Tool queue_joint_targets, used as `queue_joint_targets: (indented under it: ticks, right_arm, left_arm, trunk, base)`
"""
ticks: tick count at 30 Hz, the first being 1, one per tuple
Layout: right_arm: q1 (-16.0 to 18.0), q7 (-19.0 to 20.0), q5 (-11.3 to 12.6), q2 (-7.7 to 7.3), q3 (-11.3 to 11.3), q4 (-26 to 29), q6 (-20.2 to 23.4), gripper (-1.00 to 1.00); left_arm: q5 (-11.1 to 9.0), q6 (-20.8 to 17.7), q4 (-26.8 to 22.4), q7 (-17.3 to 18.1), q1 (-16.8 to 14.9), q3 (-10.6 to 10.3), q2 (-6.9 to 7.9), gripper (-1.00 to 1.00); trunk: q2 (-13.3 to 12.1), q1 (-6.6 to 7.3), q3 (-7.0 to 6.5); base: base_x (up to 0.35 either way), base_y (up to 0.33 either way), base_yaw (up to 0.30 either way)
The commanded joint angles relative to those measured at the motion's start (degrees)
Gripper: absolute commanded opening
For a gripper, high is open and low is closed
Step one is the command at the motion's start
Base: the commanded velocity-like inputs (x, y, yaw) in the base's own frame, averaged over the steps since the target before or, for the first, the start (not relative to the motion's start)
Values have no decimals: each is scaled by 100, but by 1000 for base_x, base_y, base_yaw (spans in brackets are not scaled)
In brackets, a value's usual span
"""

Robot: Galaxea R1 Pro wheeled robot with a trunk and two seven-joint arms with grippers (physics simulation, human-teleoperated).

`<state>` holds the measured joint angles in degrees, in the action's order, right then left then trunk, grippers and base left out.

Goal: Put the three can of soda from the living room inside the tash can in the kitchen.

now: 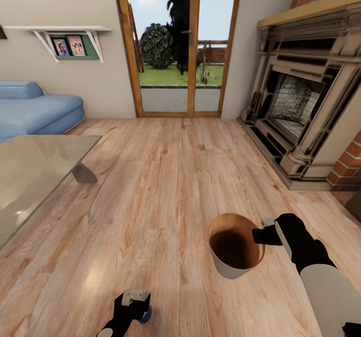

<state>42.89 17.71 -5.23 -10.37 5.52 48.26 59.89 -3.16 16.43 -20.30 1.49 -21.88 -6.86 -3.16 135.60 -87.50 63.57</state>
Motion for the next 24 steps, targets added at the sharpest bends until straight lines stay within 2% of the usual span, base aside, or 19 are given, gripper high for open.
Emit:
queue_joint_targets:
  ticks: [1, 9, 24]
  right_arm:
    - [2, 30, 102, -2, 3, 13, 11, -100]
    - [0, 31, 107, -8, 10, 77, 11, -100]
    - [-2, 31, 110, 12, 4, 87, 11, -100]
  left_arm:
    - [0, 4, 0, 0, 0, 0, 0, 100]
    - [1, 17, 0, 0, 0, -7, 2, 100]
    - [7, 15, -8, 0, 0, -34, 18, 100]
  trunk:
    - [42, -22, 27]
    - [363, -197, 238]
    - [363, -197, 339]
  base:
    - [0, 0, 0]
    - [0, 0, 0]
    - [13, 0, 0]
